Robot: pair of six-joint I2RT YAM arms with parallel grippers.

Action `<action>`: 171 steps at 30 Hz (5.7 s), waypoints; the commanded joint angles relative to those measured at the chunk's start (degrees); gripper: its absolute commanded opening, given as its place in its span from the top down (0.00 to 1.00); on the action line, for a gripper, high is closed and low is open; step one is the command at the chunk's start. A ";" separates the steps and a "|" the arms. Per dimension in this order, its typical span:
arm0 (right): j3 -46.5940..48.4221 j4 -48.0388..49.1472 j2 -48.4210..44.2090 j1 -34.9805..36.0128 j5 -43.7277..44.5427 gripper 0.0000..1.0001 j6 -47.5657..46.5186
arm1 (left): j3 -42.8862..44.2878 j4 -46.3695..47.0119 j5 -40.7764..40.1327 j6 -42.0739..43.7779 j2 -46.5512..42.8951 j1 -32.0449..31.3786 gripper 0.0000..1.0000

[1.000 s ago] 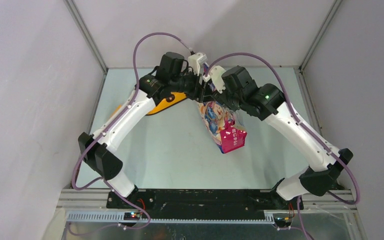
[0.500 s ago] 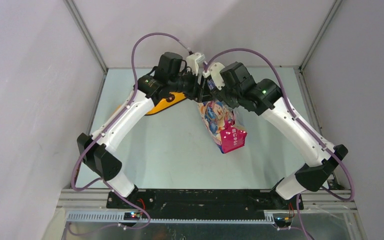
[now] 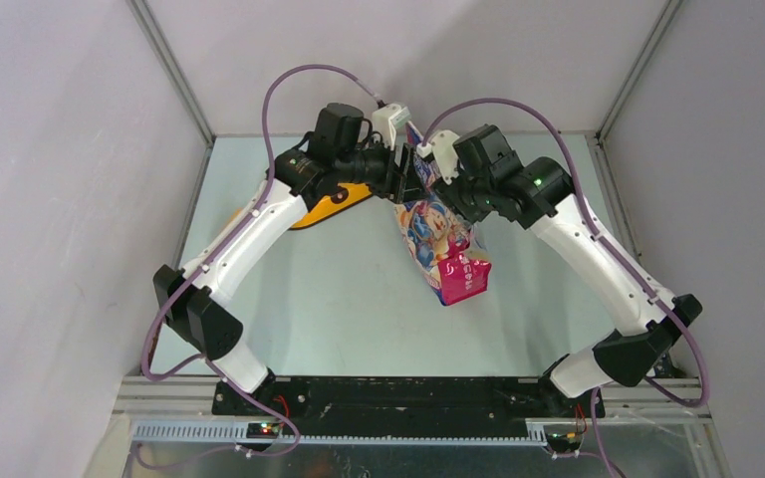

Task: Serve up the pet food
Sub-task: Open the pet food bag at the center of the board.

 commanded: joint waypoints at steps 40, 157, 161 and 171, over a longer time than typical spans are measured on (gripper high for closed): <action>14.07 -12.17 6.64 -10.32 -28.04 1.00 3.16 | 13.87 -3.99 -11.18 29.05 3.49 -0.83 0.01; 19.89 -3.44 13.38 -8.16 -2.63 0.97 8.95 | 8.86 -4.82 -9.54 -17.39 2.96 -4.59 0.93; 20.05 -3.42 13.27 -9.56 -4.51 0.98 9.38 | 8.58 -4.99 -10.00 -17.02 2.30 -4.58 0.93; 21.94 -4.11 13.87 -13.33 -13.60 0.98 9.84 | 7.09 -5.03 -10.62 -16.47 0.68 -4.57 0.93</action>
